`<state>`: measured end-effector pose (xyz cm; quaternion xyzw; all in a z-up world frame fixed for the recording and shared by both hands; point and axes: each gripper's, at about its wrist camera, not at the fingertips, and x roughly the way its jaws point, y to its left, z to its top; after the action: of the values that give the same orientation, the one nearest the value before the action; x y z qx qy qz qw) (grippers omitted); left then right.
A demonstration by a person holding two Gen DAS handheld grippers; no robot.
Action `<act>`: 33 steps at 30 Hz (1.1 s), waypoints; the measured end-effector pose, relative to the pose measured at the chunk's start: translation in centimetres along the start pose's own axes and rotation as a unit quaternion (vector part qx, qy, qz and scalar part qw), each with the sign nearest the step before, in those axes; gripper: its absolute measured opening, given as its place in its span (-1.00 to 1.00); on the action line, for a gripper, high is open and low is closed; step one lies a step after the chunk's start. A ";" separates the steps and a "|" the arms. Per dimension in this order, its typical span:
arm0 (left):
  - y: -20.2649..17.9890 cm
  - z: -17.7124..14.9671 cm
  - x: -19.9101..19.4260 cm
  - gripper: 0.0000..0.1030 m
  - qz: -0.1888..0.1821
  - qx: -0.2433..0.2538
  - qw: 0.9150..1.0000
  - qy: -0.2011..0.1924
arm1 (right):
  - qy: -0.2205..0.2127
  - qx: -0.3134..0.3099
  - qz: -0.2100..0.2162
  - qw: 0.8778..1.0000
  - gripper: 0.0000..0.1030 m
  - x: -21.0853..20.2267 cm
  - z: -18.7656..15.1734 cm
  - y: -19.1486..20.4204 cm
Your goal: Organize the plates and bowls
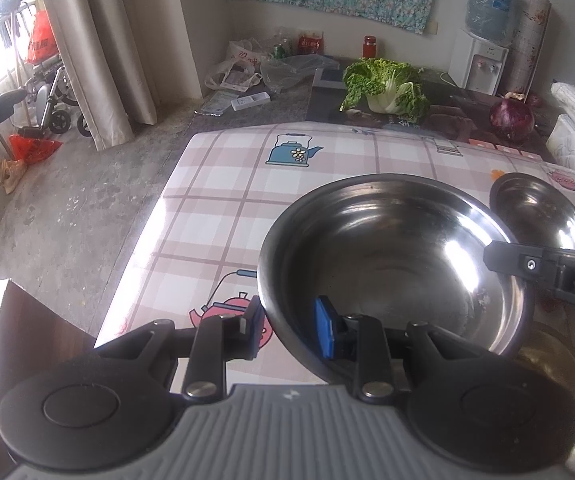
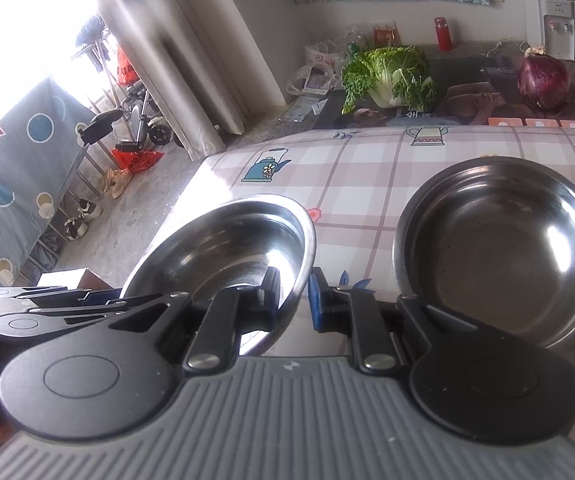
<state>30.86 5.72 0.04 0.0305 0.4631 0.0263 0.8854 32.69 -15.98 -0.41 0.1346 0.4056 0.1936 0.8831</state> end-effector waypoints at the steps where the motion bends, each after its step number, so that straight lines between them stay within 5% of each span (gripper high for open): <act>1: -0.3 0.1 -0.2 -0.46 -0.001 0.002 1.000 -0.002 | -0.003 0.001 0.000 1.000 -0.72 -0.5 -0.2 0.0; 19: -8.3 1.7 -1.6 -0.46 -0.035 0.047 0.998 -0.015 | -0.045 0.034 -0.033 0.998 -0.71 -7.2 0.1 -6.0; 33: -16.0 3.3 1.3 -0.46 -0.064 0.084 0.994 0.002 | -0.054 0.075 -0.070 0.993 -0.69 -9.1 0.3 -14.0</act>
<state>34.66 -10.25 -0.39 0.0751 0.4667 -0.0691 0.8785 30.73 -32.51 0.31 0.1819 0.3794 0.0931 0.9024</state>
